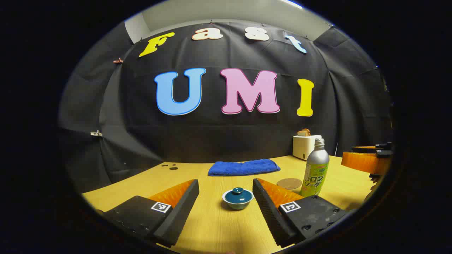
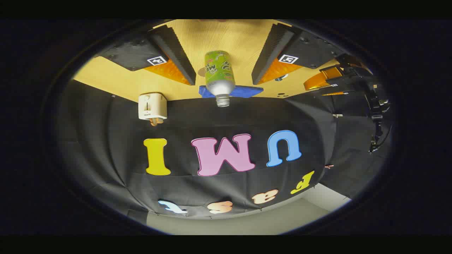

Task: Open the teacup lid with one hand, grasp the water bottle and pour water into the teacup with the other hand; after pouring, place the water bottle on the coaster and then close the teacup lid.

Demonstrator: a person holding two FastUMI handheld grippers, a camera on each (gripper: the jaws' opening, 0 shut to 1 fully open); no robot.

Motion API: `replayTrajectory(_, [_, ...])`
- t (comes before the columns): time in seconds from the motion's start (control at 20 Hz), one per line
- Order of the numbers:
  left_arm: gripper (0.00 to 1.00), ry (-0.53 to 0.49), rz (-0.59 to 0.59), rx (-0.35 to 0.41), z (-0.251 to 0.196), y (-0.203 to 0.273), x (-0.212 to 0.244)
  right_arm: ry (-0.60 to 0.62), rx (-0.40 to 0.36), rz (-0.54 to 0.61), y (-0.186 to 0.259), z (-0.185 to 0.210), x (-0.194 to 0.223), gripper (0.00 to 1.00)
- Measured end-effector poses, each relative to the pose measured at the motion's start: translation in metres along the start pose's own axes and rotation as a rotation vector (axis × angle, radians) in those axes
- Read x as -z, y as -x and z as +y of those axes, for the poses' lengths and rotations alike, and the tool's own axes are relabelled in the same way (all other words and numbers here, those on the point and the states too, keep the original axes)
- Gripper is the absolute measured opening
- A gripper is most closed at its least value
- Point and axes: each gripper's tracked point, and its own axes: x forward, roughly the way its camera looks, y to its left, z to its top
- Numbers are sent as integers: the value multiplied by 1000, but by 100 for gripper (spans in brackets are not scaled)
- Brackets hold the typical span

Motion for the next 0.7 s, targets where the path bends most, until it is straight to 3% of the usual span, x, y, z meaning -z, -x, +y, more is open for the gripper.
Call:
replayTrajectory(0.15, [96, 25, 31, -5, 1, -6, 8, 49, 2, 7, -5, 0, 1, 99])
replayTrajectory(0.7, [96, 10, 40, 38, -7, -32, 17, 0, -8, 19, -18, 3, 13, 98])
